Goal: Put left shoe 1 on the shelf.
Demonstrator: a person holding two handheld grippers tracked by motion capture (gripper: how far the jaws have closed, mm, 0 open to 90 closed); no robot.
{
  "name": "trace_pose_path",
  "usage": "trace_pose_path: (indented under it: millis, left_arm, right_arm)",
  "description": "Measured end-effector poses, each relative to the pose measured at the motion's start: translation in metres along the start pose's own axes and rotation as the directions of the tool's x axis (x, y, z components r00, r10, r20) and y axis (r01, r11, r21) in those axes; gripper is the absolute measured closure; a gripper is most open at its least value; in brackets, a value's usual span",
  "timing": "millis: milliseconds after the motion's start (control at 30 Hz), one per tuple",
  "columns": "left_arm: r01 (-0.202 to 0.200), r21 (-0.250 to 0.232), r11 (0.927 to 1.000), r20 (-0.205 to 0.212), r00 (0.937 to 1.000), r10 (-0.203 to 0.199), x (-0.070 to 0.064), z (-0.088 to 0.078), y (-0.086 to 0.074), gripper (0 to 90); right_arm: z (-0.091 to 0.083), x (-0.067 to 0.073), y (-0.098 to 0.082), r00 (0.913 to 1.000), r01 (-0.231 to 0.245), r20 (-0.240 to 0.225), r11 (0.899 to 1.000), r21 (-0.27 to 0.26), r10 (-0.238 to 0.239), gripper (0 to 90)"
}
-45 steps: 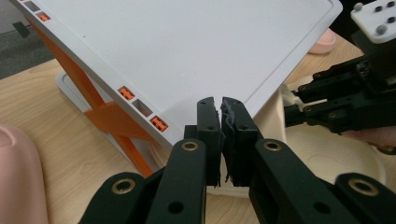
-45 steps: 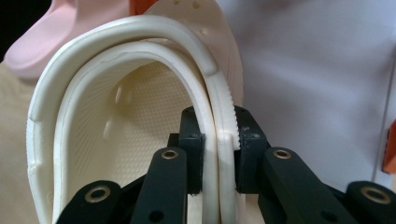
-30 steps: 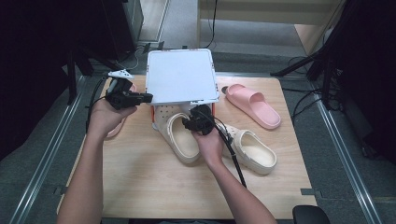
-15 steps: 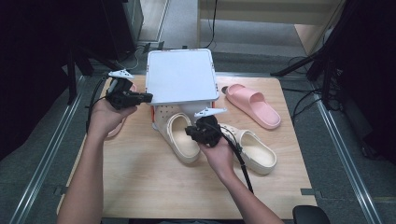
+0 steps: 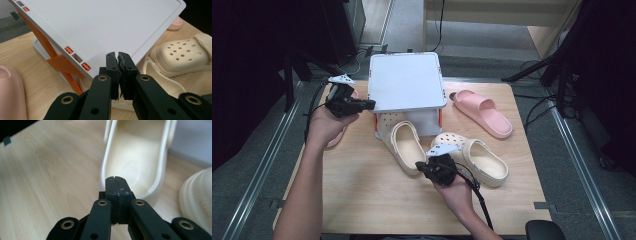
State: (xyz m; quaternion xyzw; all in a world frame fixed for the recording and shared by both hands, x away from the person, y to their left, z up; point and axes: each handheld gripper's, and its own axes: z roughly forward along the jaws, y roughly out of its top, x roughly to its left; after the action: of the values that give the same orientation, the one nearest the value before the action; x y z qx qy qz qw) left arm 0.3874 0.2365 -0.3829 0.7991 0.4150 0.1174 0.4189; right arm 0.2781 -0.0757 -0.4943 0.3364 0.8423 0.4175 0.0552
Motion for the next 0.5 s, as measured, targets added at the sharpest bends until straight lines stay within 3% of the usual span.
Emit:
trace_pose_path:
  millis: [100,133,267,500]
  left_arm:
    - [-0.002,0.001,1.0,-0.008,1.0,0.002,-0.001,0.0,0.0,86.9]
    - [-0.01,0.009,0.9999,-0.042,0.9991,0.01,-0.001,0.001,0.0,87.9]
    - [-0.005,0.0,1.0,-0.032,0.9995,0.005,-0.001,0.002,0.0,89.1]
    - [0.002,-0.003,1.0,-0.026,0.9997,-0.002,0.001,0.002,-0.001,89.2]
  right_arm:
    - [0.003,0.001,-0.01,0.9999,-0.004,-0.016,0.999,0.032,0.005,90.0]
    - [0.004,0.001,-0.013,0.9998,-0.004,-0.022,0.999,0.041,0.004,90.0]
    - [0.009,-0.001,-0.024,0.9992,0.012,-0.039,0.997,0.077,-0.009,90.0]
    - [0.023,-0.009,-0.024,0.9998,0.02,-0.01,0.994,0.112,-0.019,90.0]
